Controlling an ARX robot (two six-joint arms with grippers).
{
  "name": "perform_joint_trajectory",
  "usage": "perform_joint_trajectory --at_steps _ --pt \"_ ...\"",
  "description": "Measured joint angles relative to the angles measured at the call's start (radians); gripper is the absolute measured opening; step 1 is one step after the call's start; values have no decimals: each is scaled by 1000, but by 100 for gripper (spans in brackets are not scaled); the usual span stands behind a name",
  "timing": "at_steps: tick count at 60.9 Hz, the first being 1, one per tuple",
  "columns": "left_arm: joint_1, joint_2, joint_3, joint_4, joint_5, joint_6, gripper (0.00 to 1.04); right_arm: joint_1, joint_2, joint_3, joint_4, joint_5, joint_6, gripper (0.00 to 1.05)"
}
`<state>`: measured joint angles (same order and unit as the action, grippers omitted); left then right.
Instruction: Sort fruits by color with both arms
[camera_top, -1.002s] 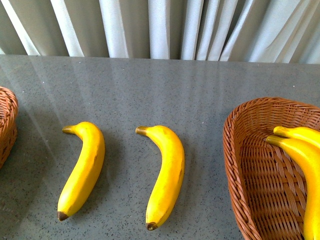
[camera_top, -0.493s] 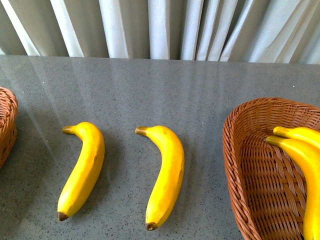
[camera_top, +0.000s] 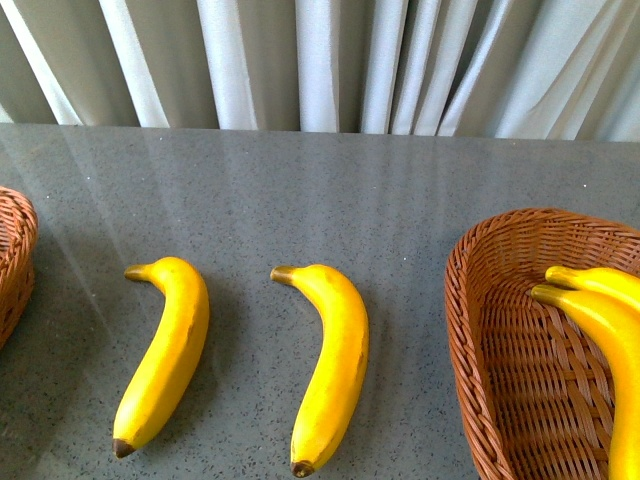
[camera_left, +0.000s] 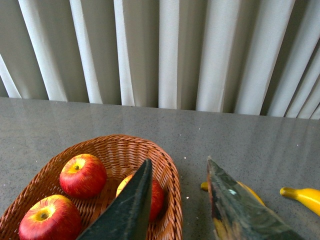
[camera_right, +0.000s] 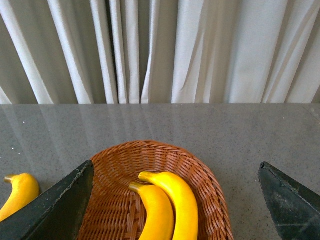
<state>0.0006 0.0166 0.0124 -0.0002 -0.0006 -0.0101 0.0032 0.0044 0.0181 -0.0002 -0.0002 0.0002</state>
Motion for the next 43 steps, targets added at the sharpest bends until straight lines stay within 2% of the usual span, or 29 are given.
perform_joint_trajectory --at_steps 19,43 --pt "0 0 0 0 0 0 96 0 0 0 0 0 0 96" --pt "0 0 0 0 0 2 96 0 0 0 0 0 0 96"
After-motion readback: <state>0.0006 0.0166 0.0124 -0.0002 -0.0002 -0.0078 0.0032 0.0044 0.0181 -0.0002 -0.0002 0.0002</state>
